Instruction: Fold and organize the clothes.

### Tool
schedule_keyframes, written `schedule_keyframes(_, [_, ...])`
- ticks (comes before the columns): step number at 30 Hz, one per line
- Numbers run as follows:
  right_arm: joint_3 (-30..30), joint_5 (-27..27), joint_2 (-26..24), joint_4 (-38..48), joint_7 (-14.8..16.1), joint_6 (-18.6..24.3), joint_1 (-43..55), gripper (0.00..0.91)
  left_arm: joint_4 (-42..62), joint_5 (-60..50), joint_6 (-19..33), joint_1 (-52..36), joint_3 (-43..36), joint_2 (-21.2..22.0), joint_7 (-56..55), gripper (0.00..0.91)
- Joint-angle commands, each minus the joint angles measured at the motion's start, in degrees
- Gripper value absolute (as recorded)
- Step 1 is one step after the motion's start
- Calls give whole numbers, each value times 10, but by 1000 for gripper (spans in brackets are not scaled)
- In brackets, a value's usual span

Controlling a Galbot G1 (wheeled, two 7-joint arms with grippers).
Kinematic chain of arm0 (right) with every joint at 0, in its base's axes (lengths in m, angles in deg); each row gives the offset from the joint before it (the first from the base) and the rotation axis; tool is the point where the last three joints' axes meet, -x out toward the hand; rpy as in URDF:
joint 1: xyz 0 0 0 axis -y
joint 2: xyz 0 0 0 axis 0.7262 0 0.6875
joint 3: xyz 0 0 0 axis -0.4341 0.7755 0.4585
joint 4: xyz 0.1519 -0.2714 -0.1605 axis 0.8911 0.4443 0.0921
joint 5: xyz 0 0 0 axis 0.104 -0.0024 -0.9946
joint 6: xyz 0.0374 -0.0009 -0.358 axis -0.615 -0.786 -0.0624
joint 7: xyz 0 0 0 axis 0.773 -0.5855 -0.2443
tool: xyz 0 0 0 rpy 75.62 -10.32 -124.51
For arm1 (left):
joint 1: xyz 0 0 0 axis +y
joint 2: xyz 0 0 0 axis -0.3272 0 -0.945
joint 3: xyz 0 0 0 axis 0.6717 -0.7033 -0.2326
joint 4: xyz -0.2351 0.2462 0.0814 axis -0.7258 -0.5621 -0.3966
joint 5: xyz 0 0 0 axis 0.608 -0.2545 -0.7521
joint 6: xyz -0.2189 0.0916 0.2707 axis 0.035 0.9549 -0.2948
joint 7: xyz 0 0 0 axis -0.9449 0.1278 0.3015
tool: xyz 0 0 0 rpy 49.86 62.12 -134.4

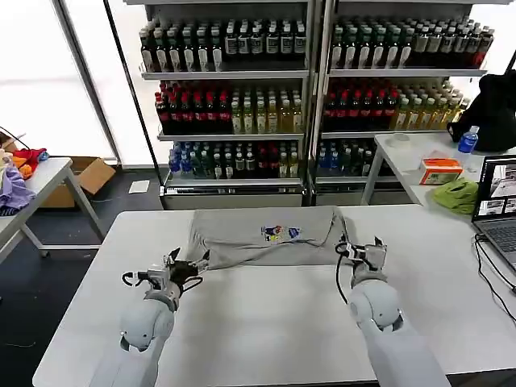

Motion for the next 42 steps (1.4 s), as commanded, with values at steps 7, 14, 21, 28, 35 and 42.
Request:
schedule_keyframes(7, [-5,3,-14,17,5,-4,-20,907,7,-1,-17,8,1,-4,-1,907])
schedule_keyframes(14, [-1,2,6,45,16,-4,8,907,14,0,-19,4,5,-8,-2,907])
schedule_keyframes(21, [-9,4,31,56,32,-4,29,907,22,0,-21,-7,3,-5,-1,907])
schedule_keyframes(28, [-6,3,38,73,34,-4,37,907,31,-6,-25,-8,2,-3,0,816])
schedule_keyframes(35, [3,0,39,81,30,-4,25,0,27,-6,-35,7,1,-10,0,10])
schedule_keyframes(42, [7,18,40,79,28,-4,3,0,25,-10,-36,16,4,-10,4,0])
